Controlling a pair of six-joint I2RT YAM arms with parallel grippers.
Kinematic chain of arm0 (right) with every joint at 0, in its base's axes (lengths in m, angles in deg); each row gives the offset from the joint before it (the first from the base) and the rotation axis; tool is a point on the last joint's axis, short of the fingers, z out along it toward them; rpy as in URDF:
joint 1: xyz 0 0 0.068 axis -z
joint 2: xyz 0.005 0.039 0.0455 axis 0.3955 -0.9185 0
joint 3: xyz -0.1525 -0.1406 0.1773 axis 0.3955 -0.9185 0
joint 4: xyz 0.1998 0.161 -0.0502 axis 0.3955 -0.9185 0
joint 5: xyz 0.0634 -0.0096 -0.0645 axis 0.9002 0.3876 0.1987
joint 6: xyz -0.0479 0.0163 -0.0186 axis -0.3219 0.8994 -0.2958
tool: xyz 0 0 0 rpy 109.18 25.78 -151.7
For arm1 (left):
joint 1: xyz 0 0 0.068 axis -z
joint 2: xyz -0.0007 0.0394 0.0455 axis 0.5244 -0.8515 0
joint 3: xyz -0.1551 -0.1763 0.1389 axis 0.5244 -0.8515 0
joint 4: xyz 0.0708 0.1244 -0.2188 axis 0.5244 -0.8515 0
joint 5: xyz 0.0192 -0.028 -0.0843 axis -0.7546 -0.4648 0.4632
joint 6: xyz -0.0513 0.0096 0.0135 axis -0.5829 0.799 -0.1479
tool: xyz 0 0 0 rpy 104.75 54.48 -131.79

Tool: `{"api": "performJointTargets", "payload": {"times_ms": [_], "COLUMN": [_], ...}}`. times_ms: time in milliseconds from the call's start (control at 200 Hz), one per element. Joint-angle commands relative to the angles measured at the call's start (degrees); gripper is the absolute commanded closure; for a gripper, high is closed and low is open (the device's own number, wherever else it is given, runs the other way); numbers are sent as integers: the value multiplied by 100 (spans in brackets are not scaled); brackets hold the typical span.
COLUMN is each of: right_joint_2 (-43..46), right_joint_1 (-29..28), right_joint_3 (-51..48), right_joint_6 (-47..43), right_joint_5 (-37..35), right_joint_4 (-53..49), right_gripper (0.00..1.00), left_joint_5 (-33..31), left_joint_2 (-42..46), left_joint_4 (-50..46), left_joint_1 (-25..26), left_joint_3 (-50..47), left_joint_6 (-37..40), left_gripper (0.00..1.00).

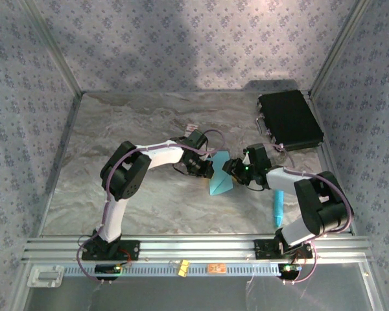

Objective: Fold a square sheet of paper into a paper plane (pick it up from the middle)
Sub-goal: Turn over the paper at the center of the table.

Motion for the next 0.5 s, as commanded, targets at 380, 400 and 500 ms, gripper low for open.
{"api": "performJointTargets", "payload": {"times_ms": [380, 400, 500], "right_joint_2": [-613, -632, -660], "right_joint_1": [279, 293, 358], "right_joint_3": [-197, -207, -272], "right_joint_6": [-210, -212, -242], "right_joint_5": [516, 520, 588], "right_joint_4": [909, 925, 1032], "right_gripper": [70, 70, 75], "left_joint_5": [-66, -59, -57], "left_joint_2": [-32, -27, -16], "left_joint_4": [-245, -248, -249], "left_joint_1": [-8, -8, -13], "left_joint_3": [-71, -71, -71], "left_joint_6": [11, 11, 8], "left_gripper": [90, 90, 90]}}
